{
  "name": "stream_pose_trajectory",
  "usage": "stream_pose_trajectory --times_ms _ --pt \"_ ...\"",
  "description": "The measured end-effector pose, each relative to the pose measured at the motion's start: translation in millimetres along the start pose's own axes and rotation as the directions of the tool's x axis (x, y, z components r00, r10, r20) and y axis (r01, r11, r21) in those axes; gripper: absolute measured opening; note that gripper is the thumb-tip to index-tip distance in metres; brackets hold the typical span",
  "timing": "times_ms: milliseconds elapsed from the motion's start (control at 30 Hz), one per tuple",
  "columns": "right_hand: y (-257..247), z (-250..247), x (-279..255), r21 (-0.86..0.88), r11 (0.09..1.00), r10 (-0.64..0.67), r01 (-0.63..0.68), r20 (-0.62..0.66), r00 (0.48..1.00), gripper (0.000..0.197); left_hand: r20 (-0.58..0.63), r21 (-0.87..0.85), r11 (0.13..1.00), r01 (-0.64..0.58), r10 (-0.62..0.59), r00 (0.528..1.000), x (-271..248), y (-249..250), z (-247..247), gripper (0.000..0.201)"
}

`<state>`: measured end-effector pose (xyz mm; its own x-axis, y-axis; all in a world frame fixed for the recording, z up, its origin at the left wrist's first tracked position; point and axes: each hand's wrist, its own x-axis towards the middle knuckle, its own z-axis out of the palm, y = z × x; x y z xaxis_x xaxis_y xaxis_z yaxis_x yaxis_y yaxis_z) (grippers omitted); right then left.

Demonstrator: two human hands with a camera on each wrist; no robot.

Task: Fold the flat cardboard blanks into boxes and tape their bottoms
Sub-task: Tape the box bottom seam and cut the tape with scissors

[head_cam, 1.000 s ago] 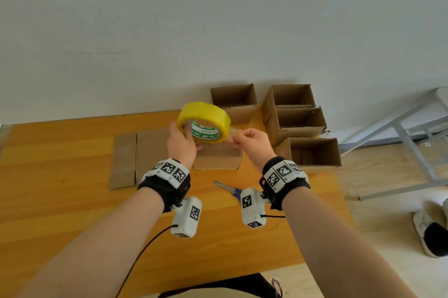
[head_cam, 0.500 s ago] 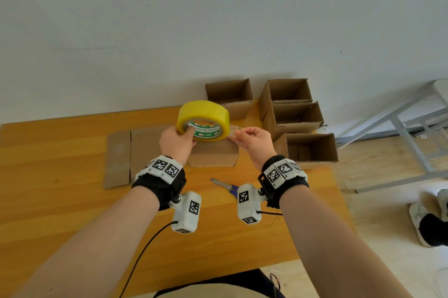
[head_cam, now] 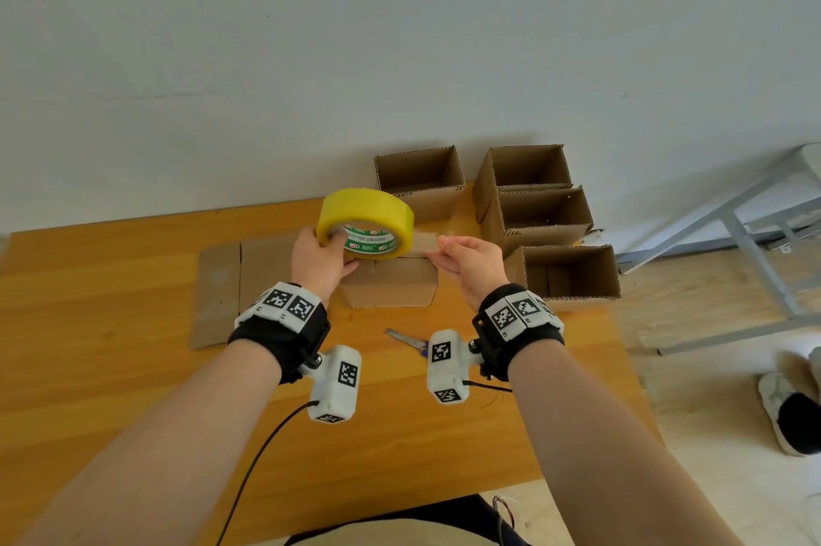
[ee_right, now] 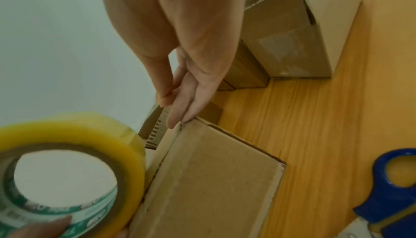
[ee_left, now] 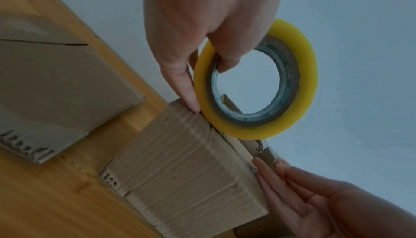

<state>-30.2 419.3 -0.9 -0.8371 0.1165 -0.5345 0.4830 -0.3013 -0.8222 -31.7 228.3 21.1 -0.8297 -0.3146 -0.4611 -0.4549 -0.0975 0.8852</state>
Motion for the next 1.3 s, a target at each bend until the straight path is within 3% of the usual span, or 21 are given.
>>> stream_pose_trajectory --times_ms 233,433,700,800,900,1033,1100,1167,1300 --pt "2 -6 4 -0.027 0.999 0.024 -0.027 -0.098 0.995 0.004 -0.01 0.09 0.994 -0.067 0.068 0.998 2 -4 -1 0.011" --pt "11 -19 -1 -0.11 0.993 0.038 -0.047 -0.088 0.995 0.006 0.005 0.075 0.995 -0.066 0.066 0.998 1 -2 -3 0.016" --pt "14 -8 0 -0.157 0.986 0.043 -0.059 -0.1 0.994 0.014 -0.03 0.016 0.998 -0.054 0.055 0.998 -1 -6 0 0.006" --pt "14 -7 3 -0.195 0.978 0.051 -0.075 -0.122 0.991 0.018 -0.015 0.031 0.998 -0.059 0.059 0.998 0 -8 -1 0.015" --pt "13 -5 5 -0.236 0.968 0.057 -0.085 -0.12 0.991 0.02 0.006 0.061 0.996 -0.072 0.072 0.997 1 -8 -4 0.009" --pt "13 -2 6 -0.273 0.953 0.1 -0.131 -0.122 0.987 0.015 -0.011 0.264 0.952 -0.156 0.165 0.986 2 -8 -9 0.003" --pt "14 0 8 -0.285 0.947 0.117 -0.15 -0.128 0.985 0.023 0.005 0.363 0.908 -0.21 0.223 0.975 3 -9 -11 0.012" --pt "15 2 10 -0.299 0.939 0.137 -0.172 -0.135 0.981 0.026 0.028 0.383 0.896 -0.227 0.234 0.972 3 -9 -13 0.017" --pt "17 7 13 -0.435 0.884 0.096 -0.173 -0.192 0.977 0.01 0.047 0.41 0.881 -0.236 0.238 0.97 2 -8 -14 0.015"
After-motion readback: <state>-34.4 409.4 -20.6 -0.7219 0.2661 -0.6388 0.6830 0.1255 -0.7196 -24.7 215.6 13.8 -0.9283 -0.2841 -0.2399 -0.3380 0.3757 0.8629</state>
